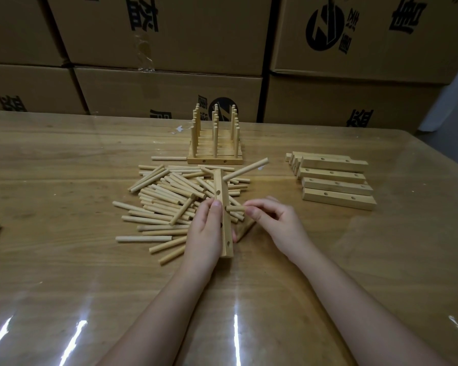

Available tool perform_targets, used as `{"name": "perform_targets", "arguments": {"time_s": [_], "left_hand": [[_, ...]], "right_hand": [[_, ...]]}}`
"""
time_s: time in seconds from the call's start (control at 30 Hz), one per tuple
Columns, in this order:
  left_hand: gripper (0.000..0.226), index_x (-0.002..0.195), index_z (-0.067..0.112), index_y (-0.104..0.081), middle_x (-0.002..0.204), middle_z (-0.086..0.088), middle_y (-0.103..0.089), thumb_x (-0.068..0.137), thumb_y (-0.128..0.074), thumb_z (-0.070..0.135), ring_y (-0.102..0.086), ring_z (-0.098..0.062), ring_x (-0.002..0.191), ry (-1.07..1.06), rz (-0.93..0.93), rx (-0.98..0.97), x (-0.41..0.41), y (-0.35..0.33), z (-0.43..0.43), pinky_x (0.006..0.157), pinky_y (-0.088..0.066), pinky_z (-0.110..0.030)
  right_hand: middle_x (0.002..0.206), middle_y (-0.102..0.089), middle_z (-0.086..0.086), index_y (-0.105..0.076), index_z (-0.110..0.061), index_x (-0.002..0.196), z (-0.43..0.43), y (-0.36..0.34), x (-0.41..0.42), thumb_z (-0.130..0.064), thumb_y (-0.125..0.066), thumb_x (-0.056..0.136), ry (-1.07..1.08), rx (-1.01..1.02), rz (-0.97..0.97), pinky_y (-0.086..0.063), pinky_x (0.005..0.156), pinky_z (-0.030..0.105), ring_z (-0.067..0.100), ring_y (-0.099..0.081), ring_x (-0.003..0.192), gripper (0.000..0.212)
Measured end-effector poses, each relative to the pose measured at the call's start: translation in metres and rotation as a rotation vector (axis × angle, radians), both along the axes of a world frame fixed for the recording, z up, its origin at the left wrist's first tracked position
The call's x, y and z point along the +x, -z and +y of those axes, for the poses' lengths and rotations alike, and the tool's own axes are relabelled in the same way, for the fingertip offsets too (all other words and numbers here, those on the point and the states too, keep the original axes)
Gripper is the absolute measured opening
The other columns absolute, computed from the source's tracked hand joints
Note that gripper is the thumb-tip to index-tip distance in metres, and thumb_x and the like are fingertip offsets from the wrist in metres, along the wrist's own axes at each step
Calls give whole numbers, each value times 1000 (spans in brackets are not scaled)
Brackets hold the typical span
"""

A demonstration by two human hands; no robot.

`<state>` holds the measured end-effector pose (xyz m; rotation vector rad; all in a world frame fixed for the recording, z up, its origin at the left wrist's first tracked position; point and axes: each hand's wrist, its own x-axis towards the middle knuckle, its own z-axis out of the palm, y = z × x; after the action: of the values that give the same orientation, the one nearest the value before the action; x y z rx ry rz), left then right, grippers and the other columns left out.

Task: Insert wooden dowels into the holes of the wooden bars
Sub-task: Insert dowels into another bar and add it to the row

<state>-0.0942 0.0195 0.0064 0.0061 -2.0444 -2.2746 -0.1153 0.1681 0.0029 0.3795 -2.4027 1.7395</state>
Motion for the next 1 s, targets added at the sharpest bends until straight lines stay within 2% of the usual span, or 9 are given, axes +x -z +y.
{"name": "perform_targets", "arguments": {"time_s": [0.13, 0.23, 0.37, 0.5, 0.6, 0.77, 1.0], "left_hand": [[25, 95, 23, -57, 49, -1, -56, 100, -33, 23, -53, -9, 43, -21, -13, -13, -1, 0, 0, 42, -40, -15], [23, 96, 21, -57, 49, -1, -56, 100, -35, 23, -53, -11, 43, -11, -35, 4, -2, 0, -1, 43, -42, -19], [29, 92, 12, -61, 51, -3, -58, 100, -39, 28, -55, -13, 45, 20, -64, -5, -3, 2, -4, 47, -43, -23], [26, 90, 14, -59, 48, -2, -57, 100, -40, 30, -54, -11, 43, 16, -65, -6, -2, 2, -3, 47, -44, -25], [27, 90, 14, -58, 47, -1, -57, 100, -40, 31, -54, -10, 44, -4, -69, -19, -3, 2, -3, 51, -43, -27], [27, 94, 15, -59, 48, 0, -57, 100, -40, 33, -55, -9, 45, -4, -77, -20, -3, 3, -4, 49, -43, -26], [26, 92, 18, -58, 49, 1, -58, 99, -40, 35, -56, -9, 46, -13, -70, -48, -2, 4, -4, 53, -44, -28]], "right_hand": [[90, -58, -5, -65, -43, 88, -1, -1, 1, -24, -63, 85, 12, 31, 7, -39, 81, 18, 7, -54, 92, 20], [86, -56, 0, -65, -44, 89, -1, -1, 1, -26, -63, 85, 32, 76, 35, -40, 83, 26, 16, -52, 93, 19], [78, -50, -3, -63, -43, 89, -1, -3, 1, -28, -63, 84, 86, 147, 90, -35, 78, 22, 15, -47, 89, 16], [73, -43, -8, -68, -37, 92, -3, -5, 2, -34, -64, 82, 166, 255, 188, -34, 82, 32, 13, -41, 84, 11], [72, -39, -9, -73, -27, 95, -4, -8, 4, -33, -65, 81, 220, 342, 284, -32, 80, 35, 13, -38, 80, 17], [74, -41, -5, -74, -25, 93, -6, -12, 6, -36, -63, 81, 271, 467, 416, -26, 72, 32, 15, -39, 78, 20], [72, -43, -4, -75, -24, 90, -8, -18, 10, -45, -51, 83, 310, 571, 508, -30, 69, 34, 16, -40, 75, 32]]}}
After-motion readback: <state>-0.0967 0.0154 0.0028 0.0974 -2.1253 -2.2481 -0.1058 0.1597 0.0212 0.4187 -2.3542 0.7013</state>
